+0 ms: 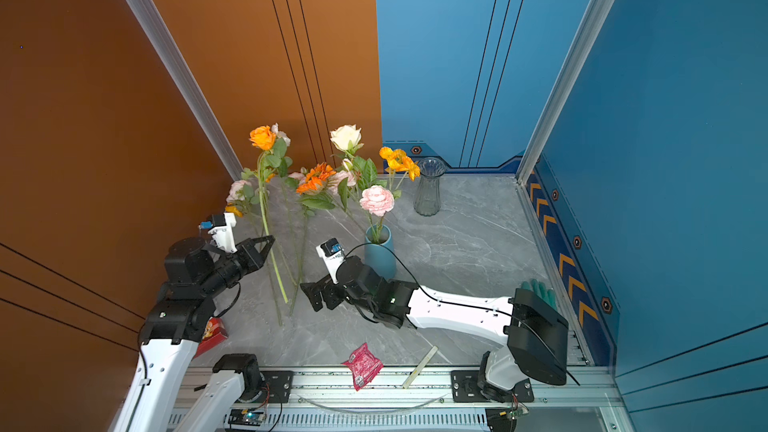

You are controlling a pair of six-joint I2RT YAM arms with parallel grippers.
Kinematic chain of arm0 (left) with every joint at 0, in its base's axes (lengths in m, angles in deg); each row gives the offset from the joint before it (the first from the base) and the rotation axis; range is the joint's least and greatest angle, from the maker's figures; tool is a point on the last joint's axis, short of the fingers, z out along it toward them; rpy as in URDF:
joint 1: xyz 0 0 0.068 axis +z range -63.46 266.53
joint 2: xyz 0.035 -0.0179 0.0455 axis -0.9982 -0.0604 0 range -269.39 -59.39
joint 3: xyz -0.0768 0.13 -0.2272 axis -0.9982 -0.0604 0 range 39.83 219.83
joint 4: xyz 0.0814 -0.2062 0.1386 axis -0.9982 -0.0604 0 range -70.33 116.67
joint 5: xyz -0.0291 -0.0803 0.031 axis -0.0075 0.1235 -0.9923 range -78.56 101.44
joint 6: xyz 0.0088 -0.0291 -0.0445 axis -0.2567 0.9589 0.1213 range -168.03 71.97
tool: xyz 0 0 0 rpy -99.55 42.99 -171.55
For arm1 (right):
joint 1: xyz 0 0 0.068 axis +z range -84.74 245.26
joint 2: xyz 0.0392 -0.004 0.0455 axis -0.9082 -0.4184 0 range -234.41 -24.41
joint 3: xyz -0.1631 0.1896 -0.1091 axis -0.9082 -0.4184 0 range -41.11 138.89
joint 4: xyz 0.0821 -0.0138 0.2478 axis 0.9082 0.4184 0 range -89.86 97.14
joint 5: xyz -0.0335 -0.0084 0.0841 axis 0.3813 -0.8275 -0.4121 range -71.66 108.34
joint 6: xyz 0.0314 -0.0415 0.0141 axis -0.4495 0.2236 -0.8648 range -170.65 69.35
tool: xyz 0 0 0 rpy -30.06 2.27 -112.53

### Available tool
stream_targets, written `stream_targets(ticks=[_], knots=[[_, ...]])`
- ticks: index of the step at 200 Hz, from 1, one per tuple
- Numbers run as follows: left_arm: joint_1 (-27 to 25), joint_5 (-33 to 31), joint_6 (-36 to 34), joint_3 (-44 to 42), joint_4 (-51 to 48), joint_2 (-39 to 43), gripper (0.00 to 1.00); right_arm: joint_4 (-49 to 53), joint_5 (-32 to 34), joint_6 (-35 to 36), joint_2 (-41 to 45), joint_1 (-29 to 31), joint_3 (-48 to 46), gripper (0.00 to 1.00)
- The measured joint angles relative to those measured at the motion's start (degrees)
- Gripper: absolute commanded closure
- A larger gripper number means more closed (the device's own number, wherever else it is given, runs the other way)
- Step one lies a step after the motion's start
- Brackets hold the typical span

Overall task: Arrange the flowers into the vase
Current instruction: 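Raise the stems upright with the left gripper while the right gripper approaches, then close the right gripper on the stems just beyond the left gripper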

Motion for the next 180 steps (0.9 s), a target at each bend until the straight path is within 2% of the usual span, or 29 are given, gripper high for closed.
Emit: stream_targets(ticks=[91, 150, 167, 180], knots=[[0.00, 2.58, 1.29, 0.52, -8.02, 7.21, 1.00, -2.69, 6.19, -0.07, -21.46, -1.92, 13.00, 0.04], [0.02, 2.51, 1.07, 1.60, -15.21, 9.31, 1.00, -3.56, 9.92, 0.44, -29.59, -3.34, 19.98, 0.03], [0.07, 2.51, 1.05, 2.36, -16.52, 9.77, 1.00, -4.13, 10.36, 0.70, -30.69, -3.85, 20.98, 0.06], [0.07, 2.51, 0.90, 2.73, -17.09, 10.01, 1.00, -4.55, 10.32, 0.98, -31.95, -4.42, 21.97, 0.18]])
